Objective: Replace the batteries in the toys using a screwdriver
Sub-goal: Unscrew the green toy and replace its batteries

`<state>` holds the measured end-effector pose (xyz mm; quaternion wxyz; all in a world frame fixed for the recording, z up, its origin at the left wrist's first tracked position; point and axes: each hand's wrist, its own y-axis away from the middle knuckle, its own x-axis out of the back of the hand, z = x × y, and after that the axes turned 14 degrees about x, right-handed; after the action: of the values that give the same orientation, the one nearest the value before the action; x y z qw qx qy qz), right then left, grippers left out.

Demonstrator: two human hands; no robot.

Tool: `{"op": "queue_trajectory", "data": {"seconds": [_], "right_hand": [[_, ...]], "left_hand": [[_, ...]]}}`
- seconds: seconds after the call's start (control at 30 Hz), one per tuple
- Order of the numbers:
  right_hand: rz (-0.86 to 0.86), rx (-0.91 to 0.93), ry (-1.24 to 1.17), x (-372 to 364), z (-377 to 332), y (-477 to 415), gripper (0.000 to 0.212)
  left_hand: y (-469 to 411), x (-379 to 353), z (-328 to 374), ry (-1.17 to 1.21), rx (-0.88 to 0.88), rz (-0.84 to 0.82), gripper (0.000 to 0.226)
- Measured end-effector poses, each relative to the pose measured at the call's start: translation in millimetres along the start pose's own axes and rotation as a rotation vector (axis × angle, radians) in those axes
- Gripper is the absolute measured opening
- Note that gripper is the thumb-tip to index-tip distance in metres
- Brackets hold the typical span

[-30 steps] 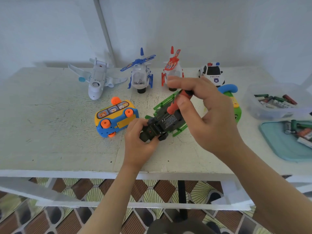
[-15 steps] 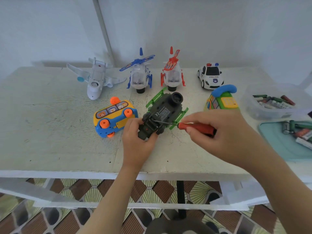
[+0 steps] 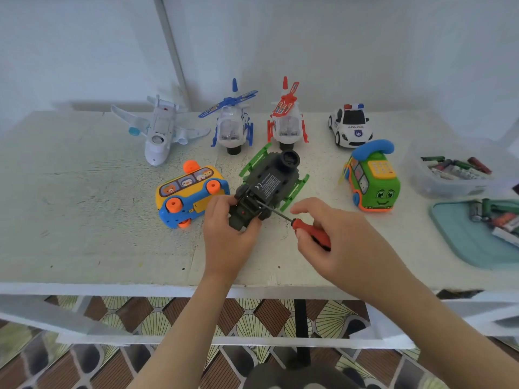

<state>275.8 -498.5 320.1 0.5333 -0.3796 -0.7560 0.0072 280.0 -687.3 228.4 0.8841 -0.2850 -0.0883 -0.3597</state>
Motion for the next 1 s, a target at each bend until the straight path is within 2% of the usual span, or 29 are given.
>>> {"op": "queue_trajectory", "data": {"seconds": [0.23, 0.37, 0.47, 0.57, 0.67, 0.77, 0.83, 1.0], "right_hand": [[0.158, 0.039, 0.022, -17, -10, 11, 0.004], [0.301, -0.019, -0.163, -5, -3, 3, 0.003], [0.353, -0.017, -0.227, 4, 3, -4, 0.012], [0.488, -0.016, -0.251, 8, 5, -6, 0.03], [0.631, 0.02, -0.5, 12, 3, -9, 0.03], [0.72, 0.023, -0.741, 15, 0, -14, 0.027], [0.736, 0.008, -0.776, 17, 0, -17, 0.027], [0.652, 0.048, -0.596, 18, 0, -19, 0.031]], "left_hand": [[0, -1, 0, -0.004, 0.002, 0.017, 0.029], [1, 1, 0, -0.003, -0.018, 0.008, 0.031], [0, 3, -3, 0.044, -0.006, -0.007, 0.033], [2, 3, -4, 0.072, -0.038, -0.062, 0.03], [2, 2, -1, 0.096, -0.073, -0.128, 0.032], [1, 2, -4, 0.105, -0.062, -0.127, 0.032], [1, 2, -4, 0.109, -0.057, -0.12, 0.036], [1, 3, -2, 0.132, -0.062, -0.125, 0.031]]}}
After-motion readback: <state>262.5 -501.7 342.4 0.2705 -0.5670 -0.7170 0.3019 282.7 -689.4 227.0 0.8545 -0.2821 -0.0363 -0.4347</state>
